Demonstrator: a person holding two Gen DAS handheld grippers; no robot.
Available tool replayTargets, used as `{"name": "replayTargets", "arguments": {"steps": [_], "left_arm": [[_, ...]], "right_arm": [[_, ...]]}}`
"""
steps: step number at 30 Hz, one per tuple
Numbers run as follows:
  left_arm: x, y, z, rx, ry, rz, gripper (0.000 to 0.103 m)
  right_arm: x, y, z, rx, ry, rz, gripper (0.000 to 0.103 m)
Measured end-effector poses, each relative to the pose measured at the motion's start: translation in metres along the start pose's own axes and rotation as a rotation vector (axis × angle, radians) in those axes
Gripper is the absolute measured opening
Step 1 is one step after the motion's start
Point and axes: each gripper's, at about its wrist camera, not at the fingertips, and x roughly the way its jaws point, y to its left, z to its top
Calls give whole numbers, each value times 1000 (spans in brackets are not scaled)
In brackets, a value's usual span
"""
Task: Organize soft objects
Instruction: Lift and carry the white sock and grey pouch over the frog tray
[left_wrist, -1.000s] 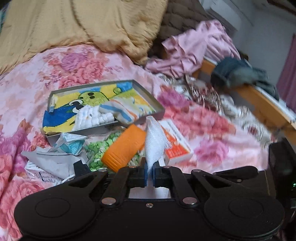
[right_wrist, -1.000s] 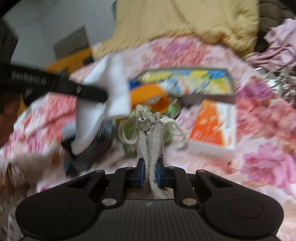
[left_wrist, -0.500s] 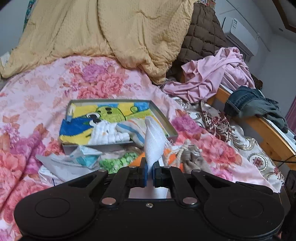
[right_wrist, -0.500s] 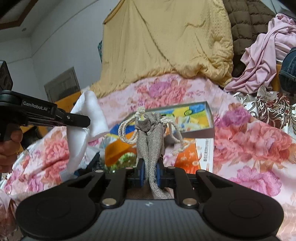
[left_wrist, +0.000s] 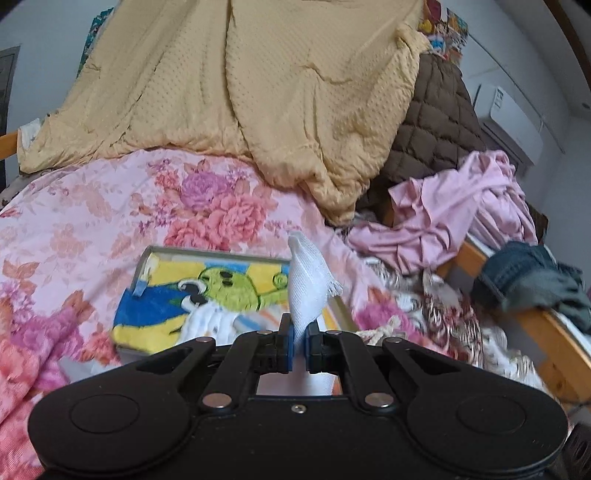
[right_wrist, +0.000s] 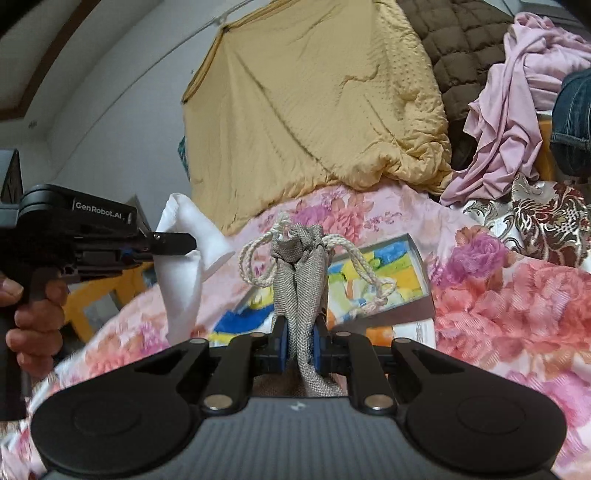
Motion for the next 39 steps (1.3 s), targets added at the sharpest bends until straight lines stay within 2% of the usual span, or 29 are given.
{"name": "replayTargets", "arguments": {"steps": [8, 13, 18, 23, 27, 33, 39], "left_arm": [[43, -6, 20, -23, -40, 29, 5], [86, 1, 30, -112, -33, 41, 5], [127, 6, 37, -133, -35, 57, 5], [165, 8, 38, -117, -14, 81, 6], [189, 7, 33, -90, 22, 104, 6], [214, 13, 18, -120, 86, 137, 6], [225, 19, 13, -146, 114, 168, 7]], "right_arm": [[53, -19, 31, 26, -108, -12, 17], [88, -39, 45, 76, -140, -26, 17], [117, -62, 49, 142, -149, -26, 18], [139, -79, 48, 191, -108, -45, 18], [159, -90, 45, 216, -20, -67, 18], [182, -91, 38, 207, 92, -81, 18], [188, -87, 37, 199, 120, -66, 20]]}}
